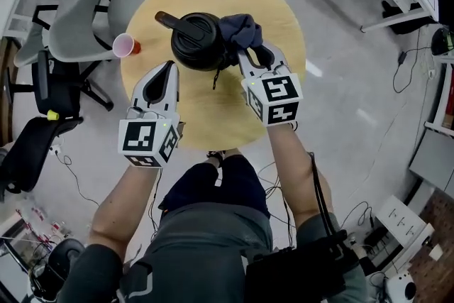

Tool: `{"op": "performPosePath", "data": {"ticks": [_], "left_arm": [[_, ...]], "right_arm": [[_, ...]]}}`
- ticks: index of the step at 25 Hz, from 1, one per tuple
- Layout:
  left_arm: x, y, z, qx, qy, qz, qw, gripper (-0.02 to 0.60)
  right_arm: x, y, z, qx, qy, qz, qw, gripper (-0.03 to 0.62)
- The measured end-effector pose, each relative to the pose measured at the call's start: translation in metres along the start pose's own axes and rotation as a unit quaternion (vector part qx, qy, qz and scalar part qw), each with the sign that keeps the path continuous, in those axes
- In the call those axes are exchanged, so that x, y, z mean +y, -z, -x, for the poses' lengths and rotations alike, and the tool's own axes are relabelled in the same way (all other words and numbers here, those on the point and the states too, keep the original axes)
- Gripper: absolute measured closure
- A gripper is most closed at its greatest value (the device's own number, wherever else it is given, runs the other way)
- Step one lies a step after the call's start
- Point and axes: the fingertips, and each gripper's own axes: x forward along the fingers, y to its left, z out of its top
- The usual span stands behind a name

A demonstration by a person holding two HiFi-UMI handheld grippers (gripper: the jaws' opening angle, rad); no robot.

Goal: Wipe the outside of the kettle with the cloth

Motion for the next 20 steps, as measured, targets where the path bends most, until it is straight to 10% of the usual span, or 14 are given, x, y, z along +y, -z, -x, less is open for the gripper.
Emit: {"op": "performPosePath", "data": {"ticks": [20], "left_arm": [[0.005,0.035,-0.011,0.001,0.016,0.007,0.9998,0.572]], "right_arm": [[-0.024,0.111,-0.042,0.094,0.06,-0.07,0.991,0.511]]}}
